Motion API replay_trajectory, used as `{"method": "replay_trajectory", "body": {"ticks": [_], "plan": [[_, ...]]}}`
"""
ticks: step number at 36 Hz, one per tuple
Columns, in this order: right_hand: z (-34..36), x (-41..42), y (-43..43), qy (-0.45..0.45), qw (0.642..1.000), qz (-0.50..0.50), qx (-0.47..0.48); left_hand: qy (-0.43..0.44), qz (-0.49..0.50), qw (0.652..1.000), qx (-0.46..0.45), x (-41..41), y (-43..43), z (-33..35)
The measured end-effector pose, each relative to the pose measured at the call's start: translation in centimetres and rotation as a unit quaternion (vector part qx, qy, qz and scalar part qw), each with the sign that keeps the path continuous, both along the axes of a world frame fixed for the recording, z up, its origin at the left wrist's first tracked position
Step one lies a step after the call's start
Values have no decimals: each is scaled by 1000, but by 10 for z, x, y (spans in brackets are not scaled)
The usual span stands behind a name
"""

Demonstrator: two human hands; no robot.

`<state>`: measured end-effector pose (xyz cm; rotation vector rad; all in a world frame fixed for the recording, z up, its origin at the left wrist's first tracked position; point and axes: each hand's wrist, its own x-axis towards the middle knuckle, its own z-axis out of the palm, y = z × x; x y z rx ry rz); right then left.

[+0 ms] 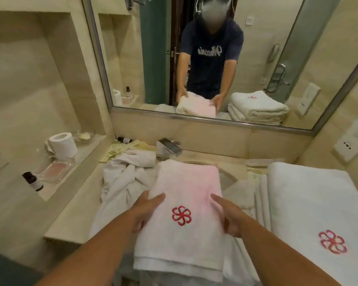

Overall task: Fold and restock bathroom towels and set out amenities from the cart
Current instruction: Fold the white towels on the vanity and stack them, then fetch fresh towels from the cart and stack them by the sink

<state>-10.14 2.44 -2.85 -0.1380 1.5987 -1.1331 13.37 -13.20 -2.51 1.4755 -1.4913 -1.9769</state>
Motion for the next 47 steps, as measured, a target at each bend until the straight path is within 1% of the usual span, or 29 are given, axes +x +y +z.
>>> {"method": "replay_trajectory", "body": {"ticks": [2,5,6,7,9,11,14,16,18,20,21,24,26,31,34,39,43,44,47], "plan": [[-34,7,14,49,996,43,62,-42,-37,998,8,-3,8,-36],[-55,3,14,93,992,42,72,-58,-26,998,18,-6,8,-64],[-55,-2,10,80,992,48,79,-56,-21,997,42,-9,5,-67],[-51,-5,6,52,993,58,88,-47,-27,997,62,-14,3,-66],[-48,-14,3,-36,994,48,96,-28,-38,995,91,-21,-2,-65],[-48,-21,6,-116,989,39,83,-17,-32,991,126,-25,-6,-61],[-52,-27,10,-197,979,22,49,10,-51,972,227,-28,-8,-51],[-52,-28,11,-233,971,42,20,8,-82,959,270,-26,-8,-49],[-53,-27,12,-249,966,68,6,-2,-87,955,284,-26,-6,-46],[-53,-26,15,-264,962,66,-8,1,-48,959,280,-25,-2,-44],[-53,-26,17,-277,958,61,-25,15,-27,959,281,-24,-1,-44],[-50,-22,20,-318,944,45,-75,63,9,949,307,-21,0,-41],[-43,-19,20,-326,939,34,-101,98,28,940,326,-23,0,-36],[-12,-10,22,-294,947,-4,-132,179,42,928,325,-24,-1,-14],[9,-1,31,-261,953,-24,-150,203,28,927,315,-20,-3,3],[57,26,51,-188,963,-44,-186,253,-55,926,273,-7,-4,51],[100,49,77,-119,973,-63,-189,267,-140,921,247,3,-1,92],[113,57,88,-90,974,-82,-193,258,-166,924,230,3,5,106],[146,77,115,2,968,-140,-208,249,-202,926,198,-3,16,137]]}}
